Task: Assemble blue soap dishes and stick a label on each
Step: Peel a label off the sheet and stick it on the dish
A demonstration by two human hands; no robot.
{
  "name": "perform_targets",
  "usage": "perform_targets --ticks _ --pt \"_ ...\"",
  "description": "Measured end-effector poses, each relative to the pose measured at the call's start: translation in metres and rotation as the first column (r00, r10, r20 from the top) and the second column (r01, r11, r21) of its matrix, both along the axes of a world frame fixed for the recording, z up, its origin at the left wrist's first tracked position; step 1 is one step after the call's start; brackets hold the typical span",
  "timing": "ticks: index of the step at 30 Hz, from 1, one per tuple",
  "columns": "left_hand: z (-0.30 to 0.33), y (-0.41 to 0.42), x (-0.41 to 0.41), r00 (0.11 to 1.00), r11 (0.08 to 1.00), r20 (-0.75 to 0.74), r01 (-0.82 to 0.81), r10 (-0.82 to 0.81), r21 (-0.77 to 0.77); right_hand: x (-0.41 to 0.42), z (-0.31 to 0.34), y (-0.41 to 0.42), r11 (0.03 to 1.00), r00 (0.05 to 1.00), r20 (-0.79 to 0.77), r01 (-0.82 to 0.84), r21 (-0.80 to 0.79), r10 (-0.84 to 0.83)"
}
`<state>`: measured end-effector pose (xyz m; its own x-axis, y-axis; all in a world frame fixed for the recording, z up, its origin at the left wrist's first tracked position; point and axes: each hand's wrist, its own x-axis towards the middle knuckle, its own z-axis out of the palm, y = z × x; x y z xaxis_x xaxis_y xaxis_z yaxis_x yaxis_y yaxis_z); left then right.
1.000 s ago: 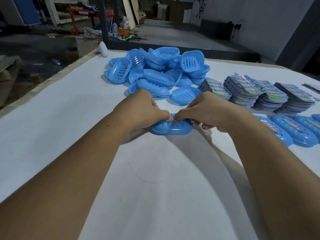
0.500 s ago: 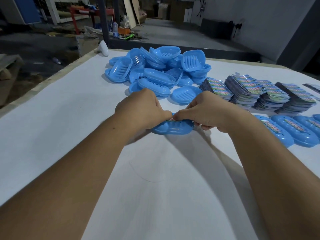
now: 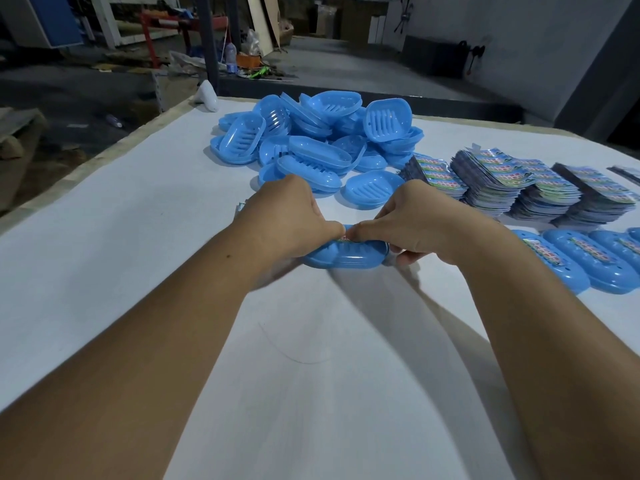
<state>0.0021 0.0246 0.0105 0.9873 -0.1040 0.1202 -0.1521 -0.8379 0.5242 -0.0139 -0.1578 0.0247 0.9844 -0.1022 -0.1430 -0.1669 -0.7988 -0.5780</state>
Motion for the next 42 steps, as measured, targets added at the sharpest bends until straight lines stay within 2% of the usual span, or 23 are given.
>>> perform_targets --ticks 4,7,10,15,17,19,21,24,26,31,34,38,42 --pt "-0.005 0.001 -0.002 1.000 0.996 0.004 -0.015 0.015 -0.083 -0.001 0.001 0.000 1.000 1.000 -0.012 -0.004 0.023 0.004" --pt "-0.006 0.002 0.000 0.998 0.982 -0.054 -0.026 0.016 -0.188 -0.002 0.000 0.000 0.999 1.000 -0.023 -0.005 0.047 0.006" --pt "-0.006 0.002 0.004 0.998 0.990 -0.056 -0.016 0.009 -0.137 -0.002 0.000 -0.002 0.997 0.999 -0.034 -0.010 0.077 0.013" --pt "-0.005 0.003 0.006 0.996 0.988 -0.093 -0.005 -0.010 -0.154 -0.001 -0.001 -0.004 0.997 0.999 -0.044 -0.018 0.077 0.022" --pt "-0.005 0.004 0.007 0.996 0.986 -0.094 -0.006 -0.010 -0.169 0.001 -0.002 -0.006 0.998 0.999 -0.003 -0.041 0.055 0.041" --pt "-0.004 0.005 0.008 0.995 0.974 -0.101 -0.024 0.002 -0.224 0.002 -0.002 -0.008 0.997 0.991 0.119 -0.069 0.047 0.063" --pt "-0.004 0.006 0.009 0.997 0.958 -0.077 -0.045 0.024 -0.282 -0.002 0.002 -0.006 0.987 0.969 0.202 -0.156 0.045 0.144" --pt "-0.002 0.007 0.010 0.997 0.948 0.017 -0.064 0.072 -0.311 -0.012 0.006 0.003 0.947 0.940 0.111 -0.318 -0.044 0.321" --pt "-0.001 0.008 0.010 0.994 0.949 0.054 -0.072 0.093 -0.308 -0.017 0.006 0.010 0.928 0.928 0.079 -0.354 -0.117 0.364" --pt "0.000 0.010 0.011 0.989 0.949 0.087 -0.086 0.118 -0.304 -0.024 0.004 0.014 0.938 0.941 0.148 -0.270 -0.216 0.304" --pt "0.002 0.010 0.012 0.988 0.954 0.080 -0.107 0.134 -0.280 -0.031 0.002 0.000 0.953 0.962 0.209 -0.112 -0.283 0.175" --pt "0.003 0.009 0.009 0.984 0.967 0.102 -0.118 0.144 -0.224 -0.043 0.001 -0.031 0.906 0.967 0.251 0.140 -0.399 -0.039" --pt "0.002 0.008 0.007 0.981 0.973 0.128 -0.120 0.147 -0.198 -0.056 0.002 -0.057 0.852 0.966 0.209 0.237 -0.466 -0.154"
